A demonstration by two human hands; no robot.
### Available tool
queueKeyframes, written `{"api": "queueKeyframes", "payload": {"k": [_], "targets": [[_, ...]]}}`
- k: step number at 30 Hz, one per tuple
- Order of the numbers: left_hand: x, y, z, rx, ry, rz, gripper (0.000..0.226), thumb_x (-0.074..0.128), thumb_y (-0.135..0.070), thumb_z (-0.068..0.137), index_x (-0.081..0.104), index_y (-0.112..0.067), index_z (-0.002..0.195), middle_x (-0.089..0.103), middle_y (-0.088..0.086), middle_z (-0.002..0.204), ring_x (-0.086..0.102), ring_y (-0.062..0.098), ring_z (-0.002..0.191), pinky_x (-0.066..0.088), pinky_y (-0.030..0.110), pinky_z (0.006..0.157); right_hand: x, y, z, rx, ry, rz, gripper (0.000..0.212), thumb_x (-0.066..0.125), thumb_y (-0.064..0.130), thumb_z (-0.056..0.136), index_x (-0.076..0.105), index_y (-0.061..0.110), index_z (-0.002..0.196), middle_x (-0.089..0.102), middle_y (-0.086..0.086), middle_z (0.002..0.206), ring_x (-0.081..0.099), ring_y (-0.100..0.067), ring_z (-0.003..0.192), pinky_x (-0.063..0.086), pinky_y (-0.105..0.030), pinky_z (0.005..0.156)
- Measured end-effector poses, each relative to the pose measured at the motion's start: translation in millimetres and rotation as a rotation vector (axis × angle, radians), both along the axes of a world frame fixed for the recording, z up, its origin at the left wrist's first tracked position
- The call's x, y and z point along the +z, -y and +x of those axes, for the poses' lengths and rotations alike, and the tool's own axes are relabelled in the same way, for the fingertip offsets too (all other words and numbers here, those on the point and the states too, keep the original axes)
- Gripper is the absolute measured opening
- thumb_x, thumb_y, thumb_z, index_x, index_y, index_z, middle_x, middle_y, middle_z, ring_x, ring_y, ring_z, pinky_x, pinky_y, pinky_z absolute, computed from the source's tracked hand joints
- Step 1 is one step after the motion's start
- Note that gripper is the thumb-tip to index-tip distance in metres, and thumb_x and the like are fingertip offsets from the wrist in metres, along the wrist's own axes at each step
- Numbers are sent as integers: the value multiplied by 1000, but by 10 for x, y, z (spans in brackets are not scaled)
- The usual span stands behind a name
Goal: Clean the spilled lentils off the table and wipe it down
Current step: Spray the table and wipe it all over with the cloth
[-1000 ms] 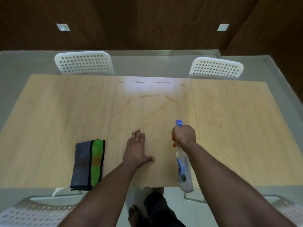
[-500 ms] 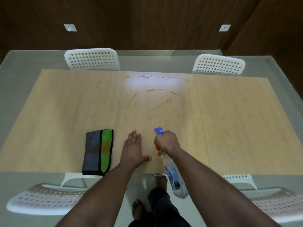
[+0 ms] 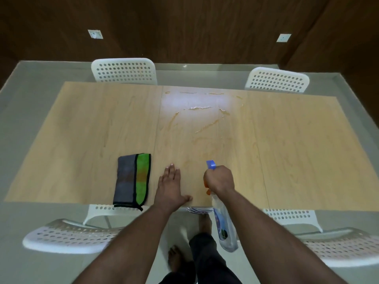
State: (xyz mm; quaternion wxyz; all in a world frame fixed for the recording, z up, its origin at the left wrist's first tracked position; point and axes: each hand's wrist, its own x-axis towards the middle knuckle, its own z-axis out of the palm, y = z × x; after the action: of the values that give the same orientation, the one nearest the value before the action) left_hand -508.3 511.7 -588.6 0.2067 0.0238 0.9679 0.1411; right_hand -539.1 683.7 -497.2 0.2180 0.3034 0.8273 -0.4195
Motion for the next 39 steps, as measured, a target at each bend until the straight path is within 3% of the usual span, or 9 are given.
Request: {"api": "queueKeyframes", "payload": {"k": [4,10,13,16,19,23,32,35,39], "targets": [[46,-198,-100,-60,1,-11,123,69,-70,86,-1,-12,168,-16,11,175,-9,28,163,8,46,131,-6,-395,98,-193,11,26,14,58,10,72,69,2,76,74,-14,66,73,-29,52,60,-37,59],[106,-655,-243,-132,-9,12,114,69,-63,91,2,-13,168,-16,10,175,-6,28,163,13,43,130,41,-749,139,-189,52,-19,9,58,1,74,67,0,77,73,-16,66,72,-29,50,50,-29,51],[139,-909,-317,-164,-10,9,109,68,-60,92,5,-14,168,-15,10,175,-4,28,163,16,43,130,76,-968,94,-195,36,-99,12,57,-2,71,66,-5,78,71,-19,62,74,-33,53,53,-34,58],[205,-1291,-459,-201,-11,5,106,68,-57,93,6,-16,168,-14,9,176,-3,28,163,17,44,129,167,-1363,-2,-233,-89,-203,17,54,0,76,68,-9,77,72,-26,74,73,-35,56,58,-40,64],[263,-1500,-576,-234,-1,3,104,68,-54,94,7,-16,168,-12,10,176,-1,30,163,20,45,129,301,-1561,-117,-250,-233,-294,18,54,0,85,68,-3,74,72,-26,75,66,-32,54,58,-38,58],[343,-2032,-857,-299,-1,1,103,69,-51,95,5,-18,169,-11,9,176,-1,29,163,21,45,130,477,-2077,-406,-282,-439,-344,16,59,-1,65,68,-2,78,70,-22,75,64,-40,59,63,-48,60],[183,-2815,-1268,-346,94,-32,110,75,-50,90,5,-20,169,-11,7,176,-2,28,163,19,45,129,431,-2965,-808,-293,-746,-202,33,59,-15,73,69,11,89,68,-7,79,69,-32,77,62,-38,62],[123,-2911,-1286,-346,112,-59,108,73,-50,90,5,-21,169,-11,6,176,-6,28,163,15,49,129,403,-3096,-876,-264,-824,-202,28,60,-8,75,69,10,94,68,-6,82,68,-28,80,61,-33,63],[85,-2931,-1278,-331,103,-63,108,74,-50,89,6,-22,168,-11,5,176,-7,28,163,11,51,129,323,-3139,-875,-246,-898,-187,26,58,1,76,68,8,99,68,-9,83,69,-32,79,64,-46,66]]}}
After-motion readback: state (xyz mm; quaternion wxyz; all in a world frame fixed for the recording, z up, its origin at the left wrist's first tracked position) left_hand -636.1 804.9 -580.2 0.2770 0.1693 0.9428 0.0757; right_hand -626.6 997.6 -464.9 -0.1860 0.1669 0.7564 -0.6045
